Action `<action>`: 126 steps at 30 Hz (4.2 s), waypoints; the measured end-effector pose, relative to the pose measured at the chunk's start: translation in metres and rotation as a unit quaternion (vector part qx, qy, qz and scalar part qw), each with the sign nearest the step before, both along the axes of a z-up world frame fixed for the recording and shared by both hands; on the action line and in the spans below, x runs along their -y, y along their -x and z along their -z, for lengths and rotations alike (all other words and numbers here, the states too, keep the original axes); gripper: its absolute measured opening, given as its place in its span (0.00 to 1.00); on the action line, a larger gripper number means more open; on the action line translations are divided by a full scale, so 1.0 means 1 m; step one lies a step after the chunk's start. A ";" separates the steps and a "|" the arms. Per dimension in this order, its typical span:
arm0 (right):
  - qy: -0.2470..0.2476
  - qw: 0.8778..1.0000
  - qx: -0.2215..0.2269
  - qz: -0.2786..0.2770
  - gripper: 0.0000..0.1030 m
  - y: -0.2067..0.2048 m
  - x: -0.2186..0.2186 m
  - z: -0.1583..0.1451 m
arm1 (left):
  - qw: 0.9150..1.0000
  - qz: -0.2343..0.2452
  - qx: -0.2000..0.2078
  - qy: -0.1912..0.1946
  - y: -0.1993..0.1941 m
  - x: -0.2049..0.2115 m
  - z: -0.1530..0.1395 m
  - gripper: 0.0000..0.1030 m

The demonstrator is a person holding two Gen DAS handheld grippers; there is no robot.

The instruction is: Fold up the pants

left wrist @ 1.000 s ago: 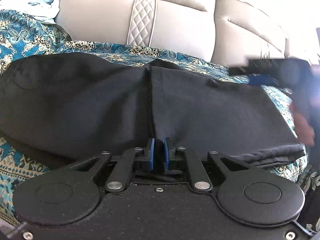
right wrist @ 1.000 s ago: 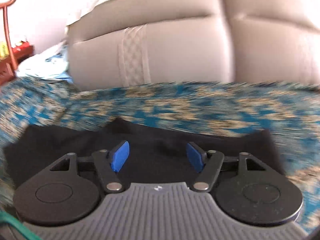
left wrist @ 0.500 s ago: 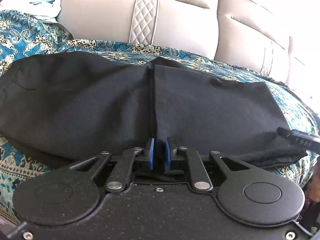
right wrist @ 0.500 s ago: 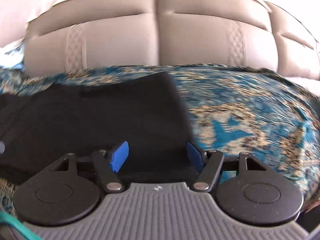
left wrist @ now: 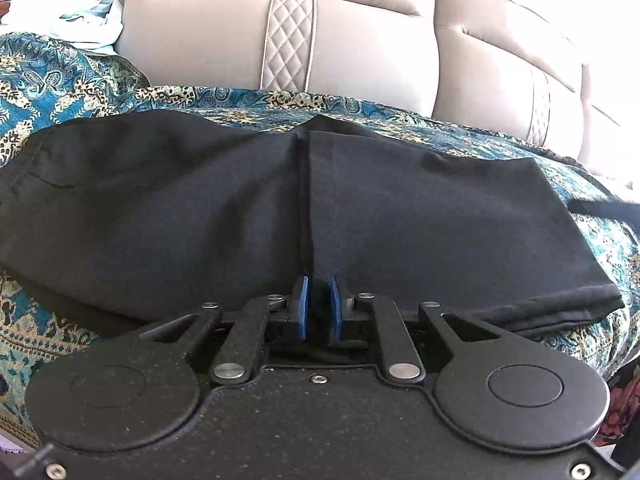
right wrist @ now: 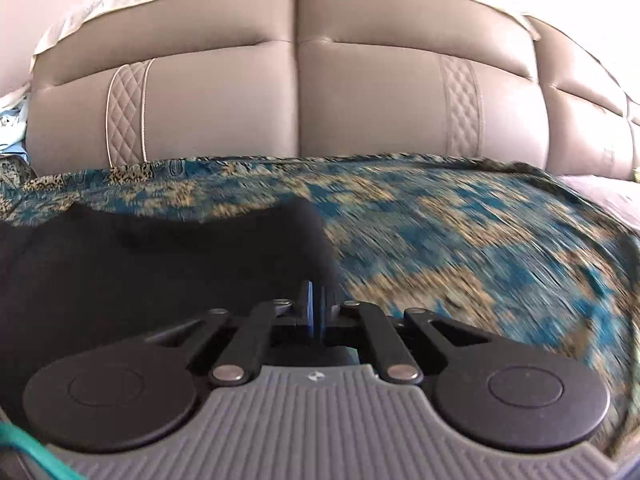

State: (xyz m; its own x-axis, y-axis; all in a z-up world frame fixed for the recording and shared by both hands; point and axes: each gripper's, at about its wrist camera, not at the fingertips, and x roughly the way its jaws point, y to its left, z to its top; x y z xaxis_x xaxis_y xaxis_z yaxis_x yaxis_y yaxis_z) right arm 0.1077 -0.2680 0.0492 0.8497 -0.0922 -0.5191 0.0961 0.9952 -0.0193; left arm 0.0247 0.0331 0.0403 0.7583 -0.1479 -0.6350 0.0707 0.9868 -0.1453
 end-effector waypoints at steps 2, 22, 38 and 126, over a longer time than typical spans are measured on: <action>-0.004 1.000 -0.013 -0.007 0.08 -0.028 -0.007 -0.001 | 1.000 -0.002 0.001 0.000 0.000 0.000 0.000 0.14; -0.003 0.994 -0.004 -0.108 0.69 -0.041 -0.057 0.001 | 1.000 -0.013 0.007 0.022 0.005 -0.006 0.004 0.14; 0.039 0.968 0.003 -0.246 0.86 0.009 -0.173 0.025 | 0.999 -0.013 -0.007 0.040 -0.003 -0.013 0.002 0.14; 0.010 0.963 -0.004 -0.270 1.00 0.027 -0.183 0.032 | 0.926 -0.359 0.082 0.082 -0.034 -0.224 -0.004 0.15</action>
State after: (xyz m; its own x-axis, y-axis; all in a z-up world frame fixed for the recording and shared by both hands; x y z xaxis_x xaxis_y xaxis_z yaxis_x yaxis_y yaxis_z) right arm 0.0812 -0.0847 0.0167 0.7727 0.3522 -0.5281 -0.4354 0.8994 -0.0373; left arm 0.0585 0.2573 0.0439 0.7820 0.3480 -0.5170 -0.5614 0.7536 -0.3419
